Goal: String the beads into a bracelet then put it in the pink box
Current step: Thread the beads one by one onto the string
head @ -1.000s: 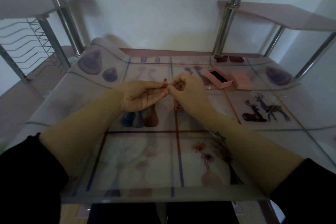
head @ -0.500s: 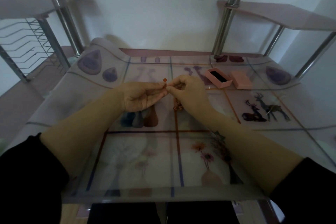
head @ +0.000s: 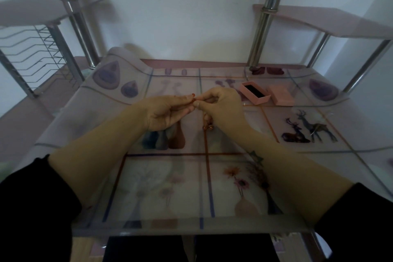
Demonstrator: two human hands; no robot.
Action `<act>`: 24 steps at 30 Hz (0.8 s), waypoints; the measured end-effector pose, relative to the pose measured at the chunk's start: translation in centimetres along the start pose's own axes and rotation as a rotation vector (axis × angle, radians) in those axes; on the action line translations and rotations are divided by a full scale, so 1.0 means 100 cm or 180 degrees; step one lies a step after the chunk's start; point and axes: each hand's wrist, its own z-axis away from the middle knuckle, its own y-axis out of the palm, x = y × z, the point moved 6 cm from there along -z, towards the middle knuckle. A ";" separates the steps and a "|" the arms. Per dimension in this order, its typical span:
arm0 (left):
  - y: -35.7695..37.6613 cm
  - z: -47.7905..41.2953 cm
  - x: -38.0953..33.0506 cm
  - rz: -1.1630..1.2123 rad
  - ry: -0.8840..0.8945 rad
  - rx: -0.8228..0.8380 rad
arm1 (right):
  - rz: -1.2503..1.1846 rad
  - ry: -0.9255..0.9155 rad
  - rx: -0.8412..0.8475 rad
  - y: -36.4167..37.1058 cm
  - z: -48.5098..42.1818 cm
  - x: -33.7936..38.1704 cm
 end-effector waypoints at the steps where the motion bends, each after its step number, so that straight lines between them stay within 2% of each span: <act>1: 0.001 0.001 0.000 0.0001 -0.0017 0.0013 | -0.0019 0.0007 0.0004 0.000 0.000 0.001; 10: 0.003 0.004 -0.005 -0.0311 0.0032 -0.0081 | -0.0203 0.0178 0.0233 0.003 -0.001 -0.001; 17: 0.011 0.002 -0.021 -0.0858 0.0633 -0.0323 | -0.0351 0.0308 0.0258 0.003 -0.004 0.000; 21: 0.017 0.006 -0.036 -0.1031 0.0983 -0.0454 | -0.0252 0.0579 0.0626 0.006 -0.003 -0.003; 24: 0.027 0.010 -0.049 -0.1252 0.1240 -0.0472 | -0.0445 0.0700 0.0663 0.002 -0.003 0.002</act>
